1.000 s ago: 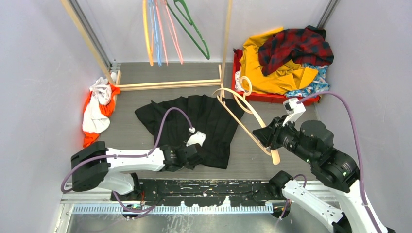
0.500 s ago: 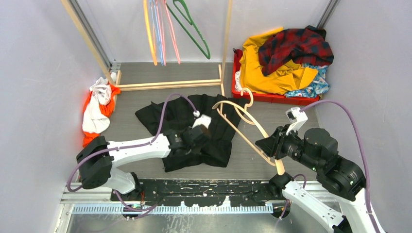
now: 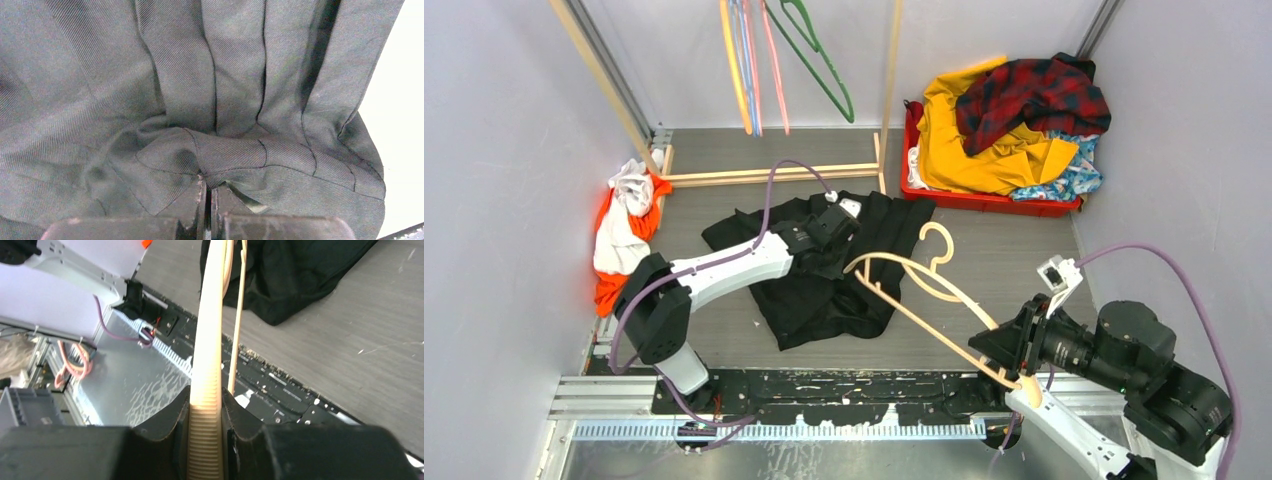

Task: Place the skirt on the hanger
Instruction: Hang the skirt on the hanger.

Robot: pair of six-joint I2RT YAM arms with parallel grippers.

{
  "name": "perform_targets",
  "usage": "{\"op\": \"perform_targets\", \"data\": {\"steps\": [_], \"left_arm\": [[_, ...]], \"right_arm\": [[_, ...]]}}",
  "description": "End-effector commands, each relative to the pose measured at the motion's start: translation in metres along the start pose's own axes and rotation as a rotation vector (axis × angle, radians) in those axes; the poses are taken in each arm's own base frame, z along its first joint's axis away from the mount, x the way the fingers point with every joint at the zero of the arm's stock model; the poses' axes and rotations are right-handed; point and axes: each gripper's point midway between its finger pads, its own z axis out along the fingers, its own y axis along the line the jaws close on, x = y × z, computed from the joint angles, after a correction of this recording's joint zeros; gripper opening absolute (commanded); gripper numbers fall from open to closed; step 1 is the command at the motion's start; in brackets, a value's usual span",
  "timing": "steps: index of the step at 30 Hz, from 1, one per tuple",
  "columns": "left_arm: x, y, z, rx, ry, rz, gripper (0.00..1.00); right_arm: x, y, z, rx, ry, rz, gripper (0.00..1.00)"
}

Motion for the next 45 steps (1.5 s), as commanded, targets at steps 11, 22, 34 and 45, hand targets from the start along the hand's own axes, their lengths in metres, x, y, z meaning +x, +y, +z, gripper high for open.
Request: {"op": "perform_targets", "data": {"steps": [11,22,34,45], "left_arm": [[-0.053,0.006,-0.028,0.096,-0.101,-0.037,0.0],[-0.054,-0.003,-0.062,0.187,-0.136,-0.055,0.0],[-0.053,-0.017,-0.096,0.307,-0.144,-0.089,0.0],[-0.061,-0.041,-0.135,0.446,-0.142,-0.116,0.0]], "right_arm": [[0.047,-0.006,0.037,-0.094,0.124,0.114,0.01],[0.052,-0.033,0.098,-0.13,0.0,0.242,0.01],[0.033,-0.041,0.138,-0.25,-0.206,0.317,0.01],[0.014,-0.049,0.171,-0.247,-0.258,0.211,0.02]]}}
